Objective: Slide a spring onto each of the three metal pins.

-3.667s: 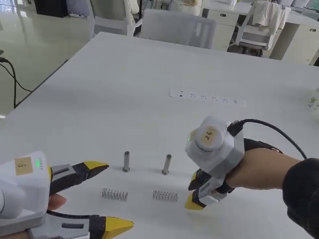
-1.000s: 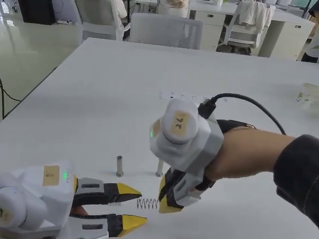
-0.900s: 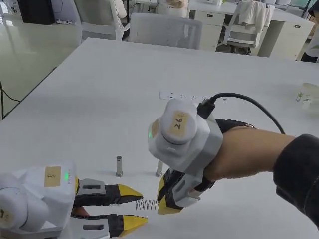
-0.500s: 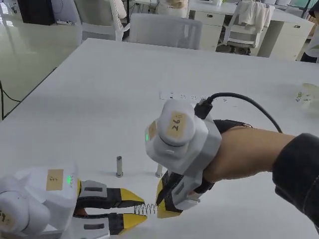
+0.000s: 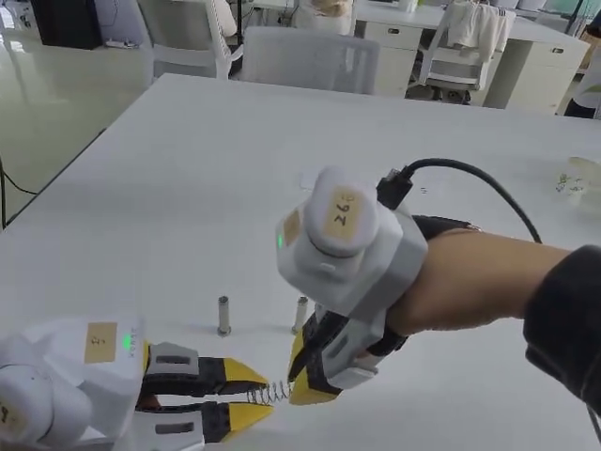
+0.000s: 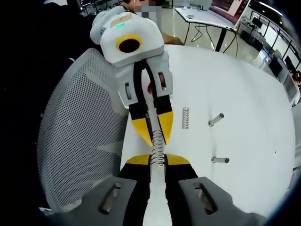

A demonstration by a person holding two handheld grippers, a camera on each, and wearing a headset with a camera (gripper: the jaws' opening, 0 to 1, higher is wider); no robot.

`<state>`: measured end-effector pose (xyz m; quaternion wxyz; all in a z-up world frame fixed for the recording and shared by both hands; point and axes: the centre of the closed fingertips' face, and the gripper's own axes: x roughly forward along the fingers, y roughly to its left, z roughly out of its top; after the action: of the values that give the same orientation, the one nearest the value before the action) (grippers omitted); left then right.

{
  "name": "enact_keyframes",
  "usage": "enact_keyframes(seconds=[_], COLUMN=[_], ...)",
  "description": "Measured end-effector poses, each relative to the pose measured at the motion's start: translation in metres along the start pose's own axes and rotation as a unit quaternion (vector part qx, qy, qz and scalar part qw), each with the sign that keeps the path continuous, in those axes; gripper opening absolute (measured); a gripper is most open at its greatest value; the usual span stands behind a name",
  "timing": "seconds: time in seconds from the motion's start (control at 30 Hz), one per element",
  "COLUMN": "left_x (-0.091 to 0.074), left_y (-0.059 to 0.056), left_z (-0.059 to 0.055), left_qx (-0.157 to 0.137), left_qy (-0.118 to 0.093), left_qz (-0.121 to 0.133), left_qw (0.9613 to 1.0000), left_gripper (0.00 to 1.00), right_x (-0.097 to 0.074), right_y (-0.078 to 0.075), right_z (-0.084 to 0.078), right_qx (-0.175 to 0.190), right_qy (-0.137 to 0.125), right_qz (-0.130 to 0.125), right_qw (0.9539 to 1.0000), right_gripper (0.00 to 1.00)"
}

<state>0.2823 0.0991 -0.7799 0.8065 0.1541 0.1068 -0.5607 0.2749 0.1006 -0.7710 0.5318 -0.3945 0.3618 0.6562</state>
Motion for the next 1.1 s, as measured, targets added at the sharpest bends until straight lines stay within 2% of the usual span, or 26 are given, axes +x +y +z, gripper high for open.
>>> enact_keyframes(seconds=[0.2, 0.43, 0.7, 0.8, 0.93, 1.1], left_x=[0.002, 0.002, 0.001, 0.001, 0.001, 0.000], left_y=[-0.002, -0.003, -0.002, -0.002, -0.002, 0.001], left_z=[0.000, 0.001, 0.003, 0.002, 0.003, 0.004], left_qx=[-0.005, -0.007, -0.007, -0.006, -0.007, -0.012], left_qy=[0.000, -0.003, -0.008, -0.007, -0.009, -0.014], left_qz=[-0.003, -0.004, 0.000, -0.001, 0.001, 0.006], left_qw=[1.0000, 1.0000, 0.9999, 1.0000, 0.9999, 0.9998], left_gripper=[0.02, 0.02, 0.02, 0.02, 0.02, 0.02], right_x=[-0.007, -0.007, -0.006, -0.004, -0.001, 0.002], right_y=[0.003, 0.007, 0.008, 0.005, 0.002, 0.003], right_z=[0.018, 0.034, 0.037, 0.036, 0.028, 0.025], right_qx=[-0.010, -0.022, -0.032, -0.029, -0.035, -0.032], right_qy=[-0.023, -0.040, -0.046, -0.048, -0.032, -0.030], right_qz=[-0.004, -0.001, -0.001, -0.007, -0.013, -0.008], right_qw=[0.9997, 0.9990, 0.9984, 0.9984, 0.9988, 0.9990], right_gripper=[0.07, 0.07, 0.08, 0.18, 0.16, 0.14])
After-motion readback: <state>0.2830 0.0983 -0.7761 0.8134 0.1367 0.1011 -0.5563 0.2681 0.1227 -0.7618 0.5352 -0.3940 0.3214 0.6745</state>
